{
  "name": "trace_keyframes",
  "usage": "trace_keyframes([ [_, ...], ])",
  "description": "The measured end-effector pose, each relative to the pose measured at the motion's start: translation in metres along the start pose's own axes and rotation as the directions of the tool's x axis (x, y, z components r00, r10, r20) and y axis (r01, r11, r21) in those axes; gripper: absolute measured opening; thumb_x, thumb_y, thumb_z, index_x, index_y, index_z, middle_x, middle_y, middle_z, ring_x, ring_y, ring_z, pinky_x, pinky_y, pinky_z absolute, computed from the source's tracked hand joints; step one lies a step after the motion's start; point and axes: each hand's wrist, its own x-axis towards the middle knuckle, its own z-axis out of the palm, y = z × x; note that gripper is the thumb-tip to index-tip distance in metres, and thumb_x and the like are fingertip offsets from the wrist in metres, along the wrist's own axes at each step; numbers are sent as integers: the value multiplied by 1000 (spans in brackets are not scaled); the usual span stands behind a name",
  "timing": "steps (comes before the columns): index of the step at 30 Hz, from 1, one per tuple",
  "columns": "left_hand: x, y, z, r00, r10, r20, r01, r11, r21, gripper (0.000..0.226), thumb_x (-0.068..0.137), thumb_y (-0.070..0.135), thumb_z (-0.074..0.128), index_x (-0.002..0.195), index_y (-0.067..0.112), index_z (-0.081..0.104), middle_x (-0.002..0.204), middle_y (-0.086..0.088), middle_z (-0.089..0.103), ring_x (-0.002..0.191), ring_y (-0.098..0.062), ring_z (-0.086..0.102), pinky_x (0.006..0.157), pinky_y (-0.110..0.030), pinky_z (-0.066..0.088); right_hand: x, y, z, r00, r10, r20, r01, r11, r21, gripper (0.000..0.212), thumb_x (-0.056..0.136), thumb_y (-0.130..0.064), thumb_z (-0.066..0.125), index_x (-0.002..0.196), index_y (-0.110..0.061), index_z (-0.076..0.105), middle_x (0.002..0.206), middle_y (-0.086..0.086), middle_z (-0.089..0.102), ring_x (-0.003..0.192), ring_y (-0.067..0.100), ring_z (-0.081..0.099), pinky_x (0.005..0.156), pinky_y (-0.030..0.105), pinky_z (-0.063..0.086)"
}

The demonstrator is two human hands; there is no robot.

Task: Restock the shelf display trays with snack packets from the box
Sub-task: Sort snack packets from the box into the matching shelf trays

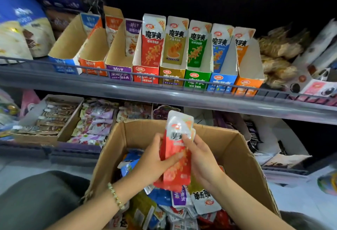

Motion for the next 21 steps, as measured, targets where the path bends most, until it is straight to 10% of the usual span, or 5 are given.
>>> trace_keyframes([
  [8,-5,5,4,972,13,236,-15,1000,4,66,94,38,46,135,56,-2,127,32,42,111,9,55,89,-19,51,1,3,5,996,-53,-67,47,995,-89,33,97,-26,52,130,-26,47,110,2,72,99,20,70,79,33,56],
  [14,-3,15,-4,980,-23,198,45,993,-108,55,88,45,53,135,36,27,115,7,65,74,-7,71,48,-18,52,8,-10,7,966,-258,-24,247,945,-214,50,94,-14,57,137,-30,37,124,2,64,108,20,66,88,40,55],
  [18,0,16,-19,979,-2,202,26,993,-117,59,79,55,58,132,40,36,112,14,68,98,-15,69,82,-42,57,13,-30,7,938,-325,120,346,889,-298,86,88,1,62,145,-46,16,131,-8,54,112,14,63,85,35,57],
  [21,4,21,-31,981,3,195,18,994,-105,42,81,42,59,120,41,42,110,9,67,97,-10,69,82,-34,58,16,-55,6,923,-299,241,376,828,-416,86,80,0,70,142,-40,26,128,0,56,109,16,65,78,30,58],
])
